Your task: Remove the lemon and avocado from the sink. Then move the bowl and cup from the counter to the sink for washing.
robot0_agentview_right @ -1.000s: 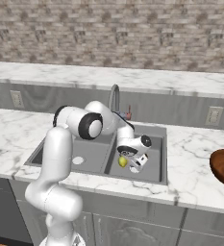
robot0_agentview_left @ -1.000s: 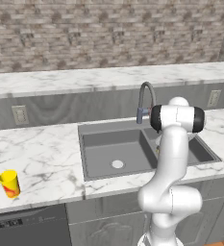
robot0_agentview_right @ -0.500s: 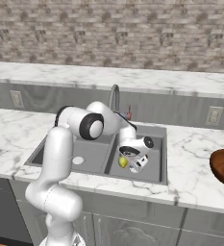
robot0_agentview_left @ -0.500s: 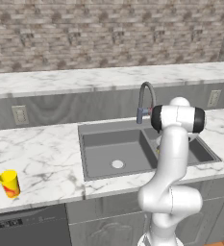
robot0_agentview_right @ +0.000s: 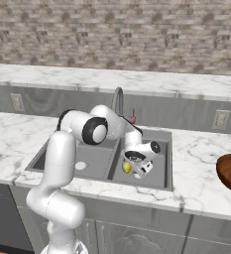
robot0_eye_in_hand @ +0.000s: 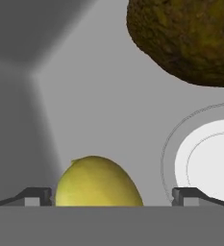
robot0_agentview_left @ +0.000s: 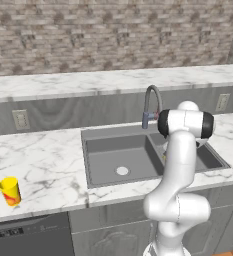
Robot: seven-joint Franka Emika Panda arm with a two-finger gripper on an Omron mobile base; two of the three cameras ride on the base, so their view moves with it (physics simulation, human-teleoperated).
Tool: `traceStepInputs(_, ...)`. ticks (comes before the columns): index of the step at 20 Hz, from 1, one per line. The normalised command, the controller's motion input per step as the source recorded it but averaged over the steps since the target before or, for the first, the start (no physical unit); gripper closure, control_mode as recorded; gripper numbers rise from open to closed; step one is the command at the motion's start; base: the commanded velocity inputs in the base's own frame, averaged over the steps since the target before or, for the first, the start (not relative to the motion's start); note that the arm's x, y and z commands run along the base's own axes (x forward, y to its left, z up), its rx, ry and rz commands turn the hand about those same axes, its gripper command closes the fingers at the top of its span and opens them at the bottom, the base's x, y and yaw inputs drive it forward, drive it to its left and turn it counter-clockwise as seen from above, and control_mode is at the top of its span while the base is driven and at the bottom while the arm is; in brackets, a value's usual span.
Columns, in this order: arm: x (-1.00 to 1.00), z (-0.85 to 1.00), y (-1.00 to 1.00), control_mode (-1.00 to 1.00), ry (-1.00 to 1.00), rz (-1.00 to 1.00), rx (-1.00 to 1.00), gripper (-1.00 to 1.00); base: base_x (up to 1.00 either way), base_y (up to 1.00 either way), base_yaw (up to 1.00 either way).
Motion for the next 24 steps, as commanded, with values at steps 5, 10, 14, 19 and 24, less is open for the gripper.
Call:
traceStepInputs(5, -0.05, 0.03, 0.07, -1.00, 0.00, 0.00, 0.04, -1.00, 0.00, 0.00, 0.00)
traceStepInputs(10, -0.05, 0.05, 0.09, -1.00, 0.00, 0.00, 0.06, -1.00, 0.00, 0.00, 0.00)
traceStepInputs(14, -0.05, 0.01, 0.09, -1.00, 0.02, 0.00, 0.05, -1.00, 0.00, 0.00, 0.00)
traceStepInputs(19, 0.00, -0.02, 0.08, -1.00, 0.03, 0.00, 0.01, -1.00, 0.00, 0.00, 0.00)
traceStepInputs(24, 0.11, -0.11, 0.06, -1.00, 0.01, 0.00, 0.00, -1.00, 0.00, 0.00, 0.00)
